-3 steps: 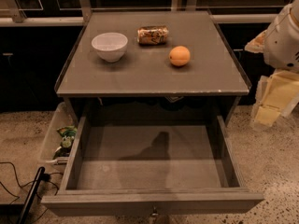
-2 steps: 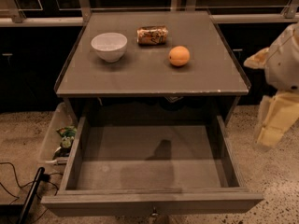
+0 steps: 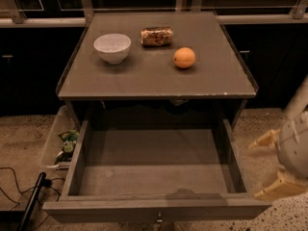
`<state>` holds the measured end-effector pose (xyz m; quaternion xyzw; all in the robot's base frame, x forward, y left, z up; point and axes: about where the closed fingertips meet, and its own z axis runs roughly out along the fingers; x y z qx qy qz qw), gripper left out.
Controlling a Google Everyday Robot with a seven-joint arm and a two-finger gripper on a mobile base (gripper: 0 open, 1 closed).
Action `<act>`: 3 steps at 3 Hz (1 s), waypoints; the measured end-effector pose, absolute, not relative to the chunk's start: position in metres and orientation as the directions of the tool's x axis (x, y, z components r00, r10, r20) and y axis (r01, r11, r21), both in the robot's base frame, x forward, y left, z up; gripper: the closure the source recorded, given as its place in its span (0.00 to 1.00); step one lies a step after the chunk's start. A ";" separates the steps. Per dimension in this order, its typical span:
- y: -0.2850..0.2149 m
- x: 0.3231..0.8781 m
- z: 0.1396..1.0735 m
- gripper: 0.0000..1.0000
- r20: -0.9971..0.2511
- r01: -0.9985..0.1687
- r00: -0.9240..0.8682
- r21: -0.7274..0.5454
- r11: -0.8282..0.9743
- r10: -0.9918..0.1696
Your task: Close top drawer
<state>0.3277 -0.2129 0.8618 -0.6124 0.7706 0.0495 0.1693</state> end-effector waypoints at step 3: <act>-0.207 0.308 0.790 1.00 -0.323 -0.965 -0.253 0.017 0.261 -0.912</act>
Offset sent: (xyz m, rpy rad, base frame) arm -0.0156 -0.0018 -0.0240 0.0028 0.0472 -0.0018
